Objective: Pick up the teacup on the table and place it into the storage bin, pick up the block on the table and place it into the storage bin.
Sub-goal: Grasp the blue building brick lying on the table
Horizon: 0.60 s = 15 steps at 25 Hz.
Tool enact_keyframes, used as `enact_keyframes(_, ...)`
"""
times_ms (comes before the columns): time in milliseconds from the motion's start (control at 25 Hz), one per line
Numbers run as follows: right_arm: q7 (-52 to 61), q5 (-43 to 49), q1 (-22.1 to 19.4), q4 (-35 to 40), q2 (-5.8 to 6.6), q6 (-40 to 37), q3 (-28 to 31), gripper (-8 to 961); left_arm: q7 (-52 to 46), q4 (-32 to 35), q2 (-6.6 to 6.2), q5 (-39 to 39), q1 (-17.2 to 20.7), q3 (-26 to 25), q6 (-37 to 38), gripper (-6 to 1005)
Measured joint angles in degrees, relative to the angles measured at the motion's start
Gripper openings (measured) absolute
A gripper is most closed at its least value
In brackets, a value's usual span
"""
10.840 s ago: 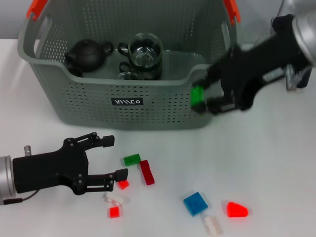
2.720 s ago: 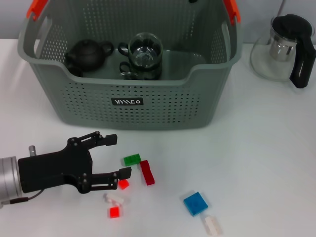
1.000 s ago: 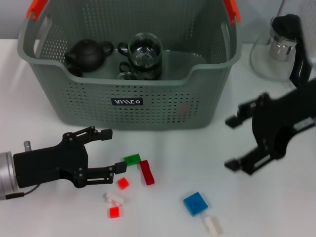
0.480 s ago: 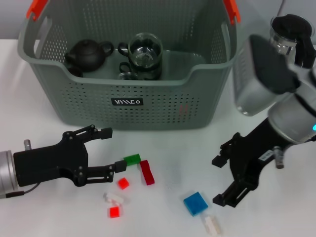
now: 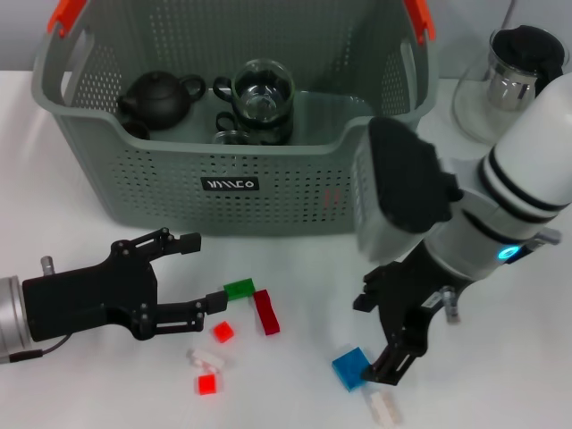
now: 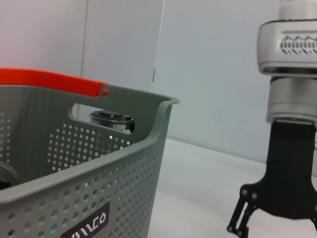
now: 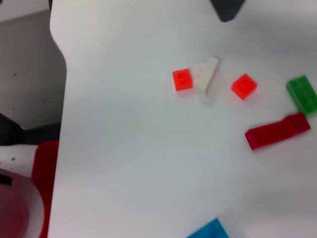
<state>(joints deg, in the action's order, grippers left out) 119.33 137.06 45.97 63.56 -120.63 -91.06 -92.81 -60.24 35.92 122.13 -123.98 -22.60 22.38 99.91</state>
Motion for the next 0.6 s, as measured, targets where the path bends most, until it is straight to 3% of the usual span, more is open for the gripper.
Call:
enact_keyframes(440, -2.95, -2.08, 0.48, 0.75, -0.14, 7.59, -11.42, 944, -0.2, -0.23, 0.2, -0.29, 0.15, -0.41, -0.07, 904)
enact_keyframes(600, -4.01, -1.9, 1.22, 0.93, -0.15, 8.26, -13.05, 945, -0.28, -0.31, 0.21, -0.13, 0.21, -0.6, -0.08, 904)
